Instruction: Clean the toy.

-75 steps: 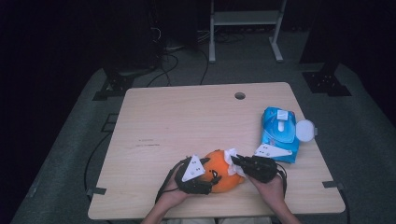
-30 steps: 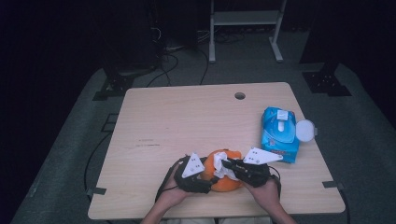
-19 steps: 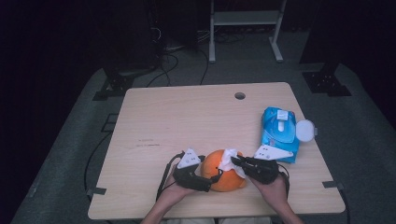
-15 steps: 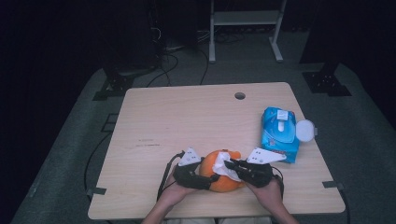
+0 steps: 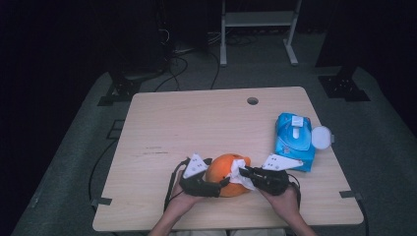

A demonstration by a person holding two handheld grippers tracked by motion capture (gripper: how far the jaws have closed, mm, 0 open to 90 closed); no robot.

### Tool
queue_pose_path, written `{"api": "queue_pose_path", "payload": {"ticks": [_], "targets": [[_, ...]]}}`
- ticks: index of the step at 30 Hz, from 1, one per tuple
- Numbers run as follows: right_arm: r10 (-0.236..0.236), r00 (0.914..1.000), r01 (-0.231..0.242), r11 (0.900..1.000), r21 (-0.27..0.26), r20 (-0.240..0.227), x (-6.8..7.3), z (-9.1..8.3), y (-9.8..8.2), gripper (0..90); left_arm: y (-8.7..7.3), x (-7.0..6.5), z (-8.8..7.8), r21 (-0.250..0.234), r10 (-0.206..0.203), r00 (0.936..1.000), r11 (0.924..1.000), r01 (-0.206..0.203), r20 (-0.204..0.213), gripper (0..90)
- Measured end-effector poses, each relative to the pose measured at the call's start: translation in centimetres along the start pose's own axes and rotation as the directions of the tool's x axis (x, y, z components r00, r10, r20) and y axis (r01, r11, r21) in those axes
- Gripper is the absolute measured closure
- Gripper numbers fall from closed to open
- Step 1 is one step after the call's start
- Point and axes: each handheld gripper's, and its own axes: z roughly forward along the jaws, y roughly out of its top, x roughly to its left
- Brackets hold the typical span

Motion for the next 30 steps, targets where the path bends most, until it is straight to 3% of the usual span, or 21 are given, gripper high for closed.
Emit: {"api": "queue_pose_path", "payload": {"ticks": [1,3,9,13,18,20,22,23,25,26,28,29,30], "targets": [[-0.016,0.9999,0.016,1.0,0.005,-0.005,0.4,0.1,0.1,84.2,-0.2,0.0,0.1,0.008,0.016,0.9999,0.9998,-0.016,-0.005,18.4],[-0.047,0.9989,0.047,0.999,0.015,-0.001,1.1,0.3,0.4,83.9,-0.4,-0.7,0.1,0.007,0.116,0.993,0.9932,-0.116,-0.02,27.5],[-0.087,0.9961,0.087,0.996,-0.003,-0.008,2.3,0.2,1.4,77.1,-0.3,-2.5,0.3,0.008,0.276,0.9605,0.9612,-0.276,-0.037,33.8],[-0.104,0.9945,0.103,0.994,-0.034,-0.016,2.7,0.1,1.5,69.1,-0.3,-3.3,0.5,0.015,0.333,0.9417,0.943,-0.332,-0.05,34.3],[-0.143,0.9897,0.142,0.989,-0.041,-0.01,3.3,0.2,1.5,65.9,-0.4,-3.6,0.5,0.022,0.366,0.9291,0.9307,-0.365,-0.055,33.8],[-0.168,0.9857,0.169,0.985,-0.036,0.009,3.5,0.4,1.3,71.4,-0.4,-3.6,0.5,0.025,0.356,0.9329,0.9345,-0.355,-0.053,29.4],[-0.167,0.9859,0.167,0.986,-0.022,0.009,3.4,0.6,1.1,78.8,-0.3,-3.2,0.5,0.029,0.317,0.9476,0.9485,-0.316,-0.043,19.6],[-0.161,0.9869,0.162,0.987,-0.017,0.008,3.4,0.7,1.0,80.4,-0.2,-2.9,0.4,0.027,0.276,0.9606,0.9609,-0.276,-0.031,16.5],[-0.151,0.9885,0.151,0.988,-0.016,0.006,3.1,0.8,0.8,81.9,-0.2,-2.3,0.4,0.035,0.229,0.9735,0.973,-0.228,-0.01,12.0],[-0.143,0.9898,0.143,0.99,-0.017,0.005,3.0,0.7,0.8,82.4,-0.3,-2.3,0.4,0.031,0.226,0.9742,0.9737,-0.226,-0.004,13.5],[-0.139,0.9901,0.139,0.99,-0.019,0.015,2.8,0.6,0.9,83.0,-0.3,-2.5,0.4,0.03,0.263,0.9649,0.9644,-0.263,-0.001,20.9],[-0.135,0.9907,0.135,0.991,-0.021,0.019,2.7,0.5,0.9,83.3,-0.3,-2.6,0.4,0.028,0.269,0.9631,0.9627,-0.269,0.001,21.8],[-0.123,0.9922,0.123,0.992,-0.022,0.024,2.4,0.3,0.9,83.4,-0.2,-2.5,0.3,0.021,0.262,0.9649,0.9647,-0.262,0.016,21.8]]}}
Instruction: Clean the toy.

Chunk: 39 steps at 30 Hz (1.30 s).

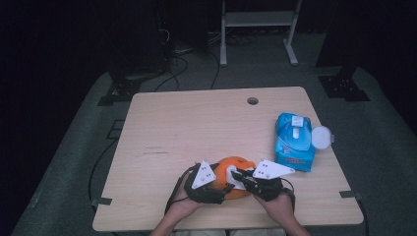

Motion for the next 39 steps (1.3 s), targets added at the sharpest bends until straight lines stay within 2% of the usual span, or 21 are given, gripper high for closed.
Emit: {"api": "queue_pose_path", "payload": {"ticks": [1,4,7,9,11,13,15,16,17,19,21,22,23,25,27,30,32,34,36,37,39], "targets": [[0.008,0.9999,-0.008,1.0,-0.009,0.013,-0.3,-0.2,0.0,83.6,0.0,0.1,-0.1,-0.003,-0.01,0.9997,0.9999,0.01,0.023,21.4],[0.053,0.9969,-0.052,0.999,-0.016,0.058,-1.5,-0.9,-0.2,83.7,-0.1,0.2,-0.1,-0.005,-0.017,0.9993,0.9998,0.017,0.033,18.7],[0.093,0.9934,-0.092,0.996,-0.016,0.068,-2.5,-1.2,-0.7,83.7,-0.1,0.3,-0.1,-0.007,-0.021,0.9995,0.9997,0.021,0.024,21.3],[0.104,0.9924,-0.103,0.995,-0.017,0.066,-2.5,-1.2,-0.8,83.6,-0.1,0.1,0.0,-0.001,0.005,0.9999,1.0,-0.005,0.011,24.8],[0.077,0.9958,-0.076,0.997,-0.018,0.051,-1.9,-1.0,-0.4,83.6,-0.1,-0.1,0.0,-0.001,0.027,0.9996,0.9996,-0.027,0.009,27.1],[0.05,0.9987,-0.049,0.998,-0.03,0.01,-1.0,-0.8,0.1,83.5,-0.1,-0.4,0.0,0.007,0.06,0.9982,0.9982,-0.06,0.009,28.5],[-0.007,0.9999,0.007,1.0,-0.023,-0.015,0.0,-0.4,0.5,83.4,-0.1,-0.4,0.0,0.011,0.065,0.9979,0.9978,-0.065,0.007,28.4],[-0.016,0.9998,0.016,1.0,-0.017,-0.009,0.1,-0.4,0.5,83.4,-0.2,-0.3,0.0,0.008,0.044,0.999,0.999,-0.044,0.009,27.5],[-0.011,0.9999,0.011,1.0,-0.013,-0.009,-0.1,-0.4,0.5,83.5,-0.2,0.0,0.0,0.003,0.002,1.0,1.0,-0.002,0.008,24.5],[0.025,0.9997,-0.025,1.0,-0.004,0.004,-0.9,-0.5,0.3,83.6,-0.1,0.4,0.2,-0.005,-0.073,0.9974,0.9973,0.073,-0.001,17.1],[0.045,0.9989,-0.045,0.999,0.005,0.01,-1.3,-0.6,-0.1,83.7,-0.2,0.7,0.3,-0.004,-0.105,0.9945,0.9945,0.105,0.005,16.2],[0.05,0.9987,-0.05,0.999,0.007,0.008,-1.3,-0.6,-0.1,83.7,-0.2,0.5,0.3,-0.004,-0.088,0.9961,0.9961,0.088,0.006,18.9],[0.05,0.9987,-0.05,0.999,0.008,0.007,-1.2,-0.5,0.0,83.7,-0.2,0.2,0.3,-0.004,-0.044,0.999,0.999,0.044,-0.002,23.0],[0.032,0.9993,-0.032,0.999,0.0,-0.018,-0.7,-0.3,0.4,83.6,-0.1,-0.4,0.3,0.0,0.02,0.9998,0.9998,-0.02,0.0,27.4],[0.018,0.9987,-0.019,1.0,-0.016,-0.047,-0.2,0.0,0.8,83.5,0.0,-1.1,0.3,0.006,0.088,0.9961,0.9961,-0.088,-0.005,29.5],[-0.009,0.9986,0.008,1.0,-0.013,-0.051,0.1,0.1,1.0,83.7,-0.1,-1.2,0.2,0.002,0.143,0.9896,0.9897,-0.143,-0.011,30.5],[0.002,0.9995,-0.002,1.0,-0.013,-0.032,-0.5,-0.2,0.9,83.7,-0.1,-1.2,0.2,-0.002,0.139,0.9902,0.9902,-0.139,-0.009,30.8],[0.026,0.9992,-0.026,1.0,-0.008,0.031,-1.6,-0.7,0.5,83.8,-0.2,-1.1,0.2,-0.002,0.135,0.9909,0.9909,-0.135,-0.005,29.9],[0.067,0.9965,-0.067,0.998,-0.003,0.049,-2.4,-0.9,0.0,83.8,-0.1,-0.9,0.2,-0.003,0.101,0.9949,0.9949,-0.101,0.008,25.7],[0.07,0.9963,-0.07,0.998,-0.005,0.05,-2.6,-1.0,-0.2,83.8,0.0,-0.7,0.1,-0.004,0.077,0.9969,0.9971,-0.077,0.018,22.7],[0.059,0.9974,-0.059,0.998,-0.002,0.04,-2.0,-0.9,-0.1,83.9,0.2,-0.1,0.0,-0.032,-0.025,0.999,0.9991,0.027,0.038,16.1]]}}
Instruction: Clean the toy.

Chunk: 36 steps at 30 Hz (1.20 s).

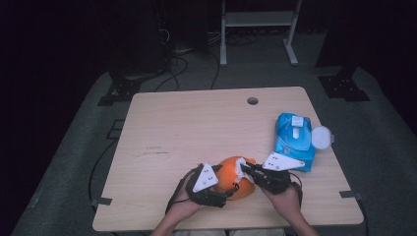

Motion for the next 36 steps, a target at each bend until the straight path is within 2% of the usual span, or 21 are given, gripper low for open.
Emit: {"api": "queue_pose_path", "payload": {"ticks": [2,3,5,7,10,12,14,16,17,18,19,22,24,26,28,29,31,32,34,35,36], "targets": [[-0.015,0.9988,0.015,1.0,-0.004,-0.046,0.8,0.2,0.1,83.9,0.0,0.3,-0.2,-0.007,-0.034,0.9994,0.9994,0.034,0.0,13.9],[-0.034,0.9977,0.034,0.999,-0.003,-0.059,1.2,0.3,0.3,83.8,-0.1,0.4,-0.2,0.001,-0.022,0.9997,0.9998,0.022,-0.008,18.3],[-0.043,0.9982,0.043,0.999,0.001,-0.043,1.1,0.4,0.4,83.9,-0.4,0.5,-0.2,0.008,-0.015,0.9998,0.9998,0.015,-0.015,26.4],[0.006,0.9996,-0.006,1.0,-0.003,-0.026,0.1,0.1,0.2,83.9,-0.5,0.6,-0.3,0.014,-0.005,0.9998,0.9999,0.005,-0.022,29.0],[0.055,0.9984,-0.055,0.999,0.002,0.013,-1.2,-0.2,-0.5,83.9,-0.7,0.7,-0.4,0.013,-0.002,0.9999,0.9999,0.002,-0.015,29.7],[0.09,0.9956,-0.09,0.996,0.005,0.026,-1.9,-0.4,-0.9,84.0,-0.5,0.7,-0.4,0.004,-0.013,0.9999,0.9999,0.013,-0.001,26.8],[0.084,0.9958,-0.084,0.996,0.005,0.036,-1.9,-0.4,-1.0,84.0,-0.2,0.7,-0.4,-0.001,-0.032,0.9995,0.9995,0.032,-0.004,17.9],[0.068,0.9972,-0.068,0.998,0.004,0.031,-1.5,-0.3,-0.8,84.0,-0.2,0.8,-0.2,0.001,-0.059,0.9982,0.9983,0.059,-0.006,14.3],[0.06,0.9979,-0.06,0.998,0.001,0.024,-1.3,-0.2,-0.8,84.0,-0.3,0.8,-0.1,0.01,-0.052,0.9986,0.9986,0.052,-0.012,14.8],[0.049,0.9986,-0.049,0.999,0.002,0.022,-1.1,-0.2,-0.7,84.0,-0.5,0.8,-0.1,0.021,-0.021,0.9995,0.9995,0.022,-0.025,21.3],[0.044,0.9987,-0.044,0.999,0.006,0.025,-1.1,-0.2,-0.7,84.0,-0.6,0.8,-0.2,0.024,-0.011,0.9996,0.9996,0.012,-0.027,24.2],[0.081,0.9963,-0.082,0.997,0.007,0.029,-1.8,-0.3,-1.0,84.1,-0.8,1.0,-0.3,0.021,-0.031,0.9993,0.9993,0.031,-0.022,26.3],[0.107,0.9937,-0.107,0.994,0.01,0.033,-2.4,-0.3,-1.4,84.2,-0.8,1.0,-0.4,0.026,-0.022,0.9996,0.9994,0.022,-0.017,27.9],[0.105,0.9927,-0.106,0.994,0.021,0.06,-2.5,-0.4,-1.6,84.2,-0.9,1.2,-0.5,0.024,-0.032,0.9994,0.9992,0.032,-0.01,27.9],[0.111,0.9925,-0.112,0.993,0.019,0.05,-2.5,-0.5,-1.5,84.1,-0.8,1.3,-0.5,0.018,-0.05,0.9987,0.9986,0.05,-0.01,23.9],[0.104,0.9934,-0.105,0.994,0.019,0.047,-2.3,-0.5,-1.5,84.1,-0.6,1.4,-0.5,0.014,-0.077,0.9969,0.9969,0.077,-0.012,19.7],[0.096,0.9954,-0.096,0.995,-0.002,-0.004,-1.7,-0.4,-1.3,84.0,-0.5,1.6,-0.3,0.022,-0.101,0.9944,0.9946,0.102,-0.032,13.7],[0.087,0.9959,-0.087,0.996,-0.006,-0.027,-1.3,-0.3,-1.1,83.9,-0.6,1.6,-0.2,0.029,-0.101,0.9942,0.9944,0.102,-0.037,13.8],[0.043,0.9985,-0.043,0.999,0.002,-0.034,-0.6,-0.1,-0.9,83.8,-0.9,1.6,-0.2,0.053,-0.083,0.9954,0.9949,0.086,-0.048,20.8],[0.037,0.999,-0.036,0.999,0.007,-0.027,-0.5,0.1,-0.9,83.9,-1.0,1.6,-0.3,0.055,-0.081,0.9955,0.995,0.084,-0.05,24.2],[0.051,0.9984,-0.051,0.999,0.009,-0.024,-0.7,0.1,-1.0,83.9,-1.0,1.7,-0.4,0.059,-0.076,0.9957,0.9951,0.079,-0.053,26.2]]}}
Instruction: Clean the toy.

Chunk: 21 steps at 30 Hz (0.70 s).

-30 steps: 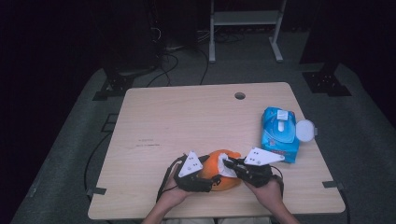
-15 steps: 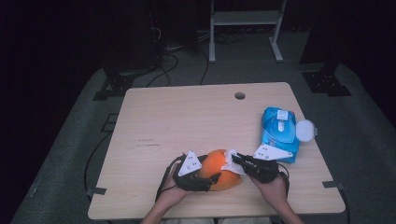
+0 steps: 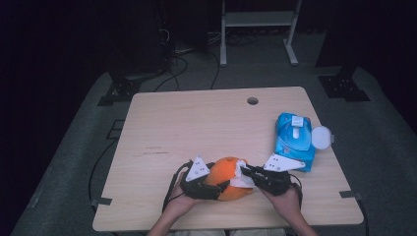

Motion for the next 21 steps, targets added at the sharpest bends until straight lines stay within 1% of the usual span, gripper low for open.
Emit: {"api": "queue_pose_path", "payload": {"ticks": [2,4,5,6,7,9,11,14,16,18,19,21], "targets": [[0.043,0.9991,-0.043,0.999,0.006,0.007,-0.8,0.0,-0.3,84.0,-0.2,0.1,-0.1,-0.001,-0.008,1.0,1.0,0.008,-0.001,27.3],[0.062,0.9969,-0.063,0.998,0.023,0.049,-1.6,0.0,-0.9,84.1,-0.2,0.2,-0.1,0.001,-0.014,0.9999,0.9999,0.014,0.002,27.7],[0.08,0.9952,-0.082,0.996,0.028,0.056,-2.0,0.0,-1.2,84.0,-0.2,0.3,-0.1,0.0,-0.015,0.9999,0.9999,0.015,0.005,27.7],[0.097,0.994,-0.099,0.995,0.028,0.051,-2.2,-0.1,-1.4,84.1,-0.2,0.2,-0.1,0.0,-0.012,0.9999,0.9999,0.012,0.005,27.8],[0.099,0.9937,-0.101,0.995,0.028,0.052,-2.1,-0.1,-1.4,84.1,-0.2,0.2,-0.1,0.0,-0.006,1.0,1.0,0.006,0.004,28.0],[0.085,0.9942,-0.088,0.996,0.034,0.066,-1.8,0.1,-1.1,84.1,-0.2,0.0,-0.1,0.0,0.002,1.0,1.0,-0.002,0.001,28.7],[0.088,0.9939,-0.091,0.995,0.034,0.066,-1.9,0.2,-1.0,84.1,-0.2,0.0,-0.1,-0.003,0.007,1.0,1.0,-0.007,0.0,28.9],[0.128,0.9889,-0.131,0.991,0.039,0.076,-2.5,0.2,-1.2,84.0,-0.2,-0.3,0.0,-0.007,0.03,0.9996,0.9995,-0.03,0.0,29.1],[0.147,0.9855,-0.151,0.988,0.042,0.084,-3.0,0.3,-1.5,84.0,-0.1,-0.7,0.0,-0.006,0.057,0.9984,0.9984,-0.057,-0.003,29.1],[0.161,0.9844,-0.163,0.986,0.026,0.072,-2.9,0.1,-1.4,84.0,0.0,-1.1,0.0,-0.002,0.082,0.9966,0.9966,-0.082,-0.004,29.1],[0.145,0.9869,-0.147,0.989,0.015,0.07,-2.6,0.0,-1.1,84.0,0.0,-1.1,0.0,0.0,0.094,0.9955,0.9956,-0.094,-0.005,29.0],[0.121,0.9903,-0.121,0.993,-0.003,0.068,-2.0,-0.3,-0.6,83.9,0.0,-1.3,-0.1,0.0,0.1,0.995,0.995,-0.1,-0.003,29.0]]}}
